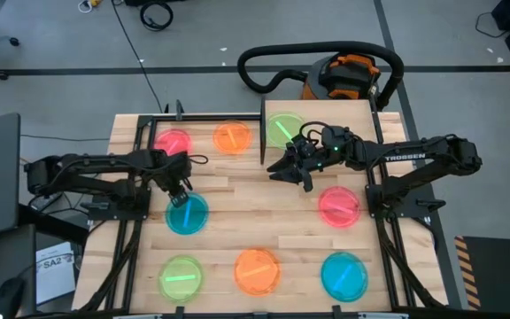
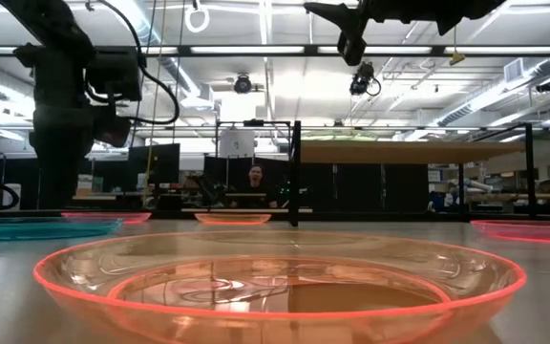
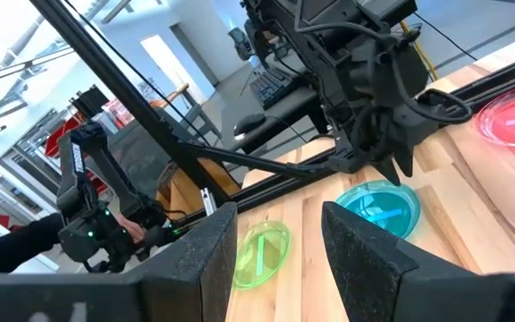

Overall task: Place and stack plates onto a shelf
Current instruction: Put the left blue plate on the shelf

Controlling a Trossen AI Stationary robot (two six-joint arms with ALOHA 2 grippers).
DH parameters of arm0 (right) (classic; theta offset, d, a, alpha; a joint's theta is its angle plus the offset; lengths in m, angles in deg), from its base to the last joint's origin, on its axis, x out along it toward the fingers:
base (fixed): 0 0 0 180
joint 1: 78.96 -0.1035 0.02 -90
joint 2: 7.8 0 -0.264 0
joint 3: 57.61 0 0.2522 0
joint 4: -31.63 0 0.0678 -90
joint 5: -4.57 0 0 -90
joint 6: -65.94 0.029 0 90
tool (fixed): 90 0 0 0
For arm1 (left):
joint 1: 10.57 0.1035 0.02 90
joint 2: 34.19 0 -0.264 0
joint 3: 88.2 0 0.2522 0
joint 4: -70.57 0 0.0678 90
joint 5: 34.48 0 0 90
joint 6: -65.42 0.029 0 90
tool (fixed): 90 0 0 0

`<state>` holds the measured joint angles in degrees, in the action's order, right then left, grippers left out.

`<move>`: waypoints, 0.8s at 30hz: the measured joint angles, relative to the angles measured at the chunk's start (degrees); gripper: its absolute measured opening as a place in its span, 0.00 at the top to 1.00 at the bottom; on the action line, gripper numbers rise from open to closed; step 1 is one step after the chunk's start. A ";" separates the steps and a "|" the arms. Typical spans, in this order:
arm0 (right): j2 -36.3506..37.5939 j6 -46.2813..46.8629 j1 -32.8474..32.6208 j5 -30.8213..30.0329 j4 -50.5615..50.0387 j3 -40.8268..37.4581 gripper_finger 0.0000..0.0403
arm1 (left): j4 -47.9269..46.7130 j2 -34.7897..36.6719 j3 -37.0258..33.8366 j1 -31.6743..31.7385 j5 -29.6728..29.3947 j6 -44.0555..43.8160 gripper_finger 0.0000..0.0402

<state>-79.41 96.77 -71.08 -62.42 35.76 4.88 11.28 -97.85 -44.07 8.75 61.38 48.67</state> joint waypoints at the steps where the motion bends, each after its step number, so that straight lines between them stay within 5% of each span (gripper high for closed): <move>1: 0.00 0.00 0.00 0.00 0.00 0.00 0.57 | 0.12 -0.46 0.00 0.33 0.25 0.37 0.70; 18: 0.00 0.00 0.00 0.02 -0.02 0.00 0.57 | 1.89 -8.59 0.00 4.03 2.26 1.17 0.70; 24: 0.00 0.00 0.00 0.03 -0.02 0.00 0.57 | 4.25 -12.08 0.02 4.03 7.14 3.07 0.70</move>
<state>-79.41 96.77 -71.08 -62.39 35.74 4.88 15.53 -109.93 -44.06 12.79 68.52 51.74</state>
